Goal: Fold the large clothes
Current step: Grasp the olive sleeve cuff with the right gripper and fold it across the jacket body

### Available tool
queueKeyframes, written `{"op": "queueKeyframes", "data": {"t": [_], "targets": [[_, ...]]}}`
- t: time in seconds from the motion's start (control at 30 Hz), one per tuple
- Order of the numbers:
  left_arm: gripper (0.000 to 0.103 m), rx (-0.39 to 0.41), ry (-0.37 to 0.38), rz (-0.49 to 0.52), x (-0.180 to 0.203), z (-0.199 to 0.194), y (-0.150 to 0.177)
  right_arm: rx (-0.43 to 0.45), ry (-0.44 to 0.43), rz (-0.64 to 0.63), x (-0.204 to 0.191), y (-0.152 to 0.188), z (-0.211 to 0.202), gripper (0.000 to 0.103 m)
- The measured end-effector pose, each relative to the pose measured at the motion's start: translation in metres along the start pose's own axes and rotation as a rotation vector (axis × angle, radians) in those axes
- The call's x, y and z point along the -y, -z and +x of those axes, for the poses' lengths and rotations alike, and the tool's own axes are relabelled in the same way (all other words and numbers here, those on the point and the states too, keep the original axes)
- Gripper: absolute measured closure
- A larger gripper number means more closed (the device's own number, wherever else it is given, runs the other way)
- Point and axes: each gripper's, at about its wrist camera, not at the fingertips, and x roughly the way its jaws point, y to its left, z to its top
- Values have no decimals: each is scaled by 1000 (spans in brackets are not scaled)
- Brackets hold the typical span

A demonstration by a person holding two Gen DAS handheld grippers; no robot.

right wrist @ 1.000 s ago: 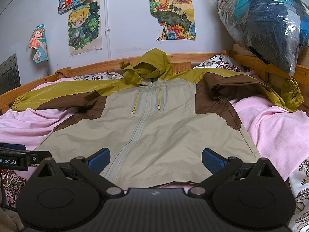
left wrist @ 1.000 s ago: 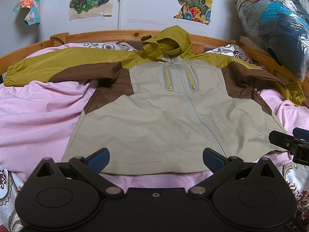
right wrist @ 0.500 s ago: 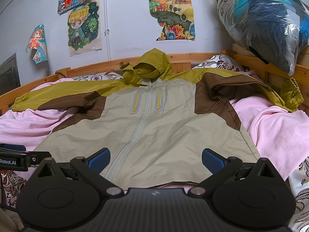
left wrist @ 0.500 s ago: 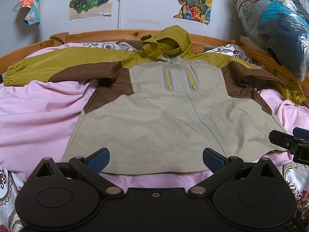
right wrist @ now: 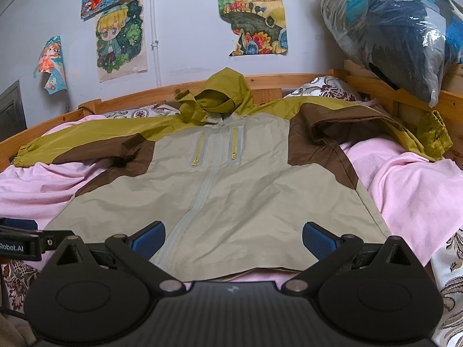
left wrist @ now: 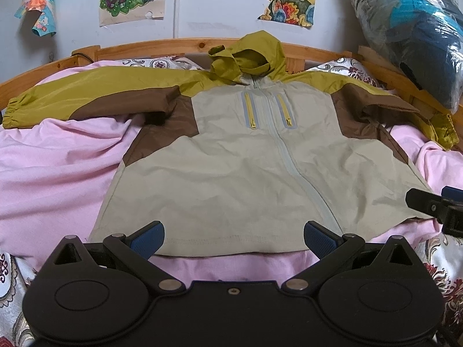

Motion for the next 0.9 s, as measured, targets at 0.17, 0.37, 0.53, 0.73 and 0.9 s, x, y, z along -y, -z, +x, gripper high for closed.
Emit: {"op": "queueKeyframes", "data": {"t": [0.17, 0.37, 0.53, 0.73, 0.9], "targets": [[1, -36, -23, 14, 5, 6, -15, -31, 52, 31, 9, -7, 4, 0], [1, -47, -34, 46, 12, 21, -62, -43, 201, 59, 51, -37, 17, 0], [1, -69, -12, 64, 21, 45, -108, 2, 289, 209, 125, -64, 39, 0], [1, -55, 25, 90, 41, 86, -135, 139, 569, 225, 198, -82, 68, 3], [1, -94, 85, 60, 51, 127, -136, 128, 676, 298, 254, -94, 105, 12]]}}
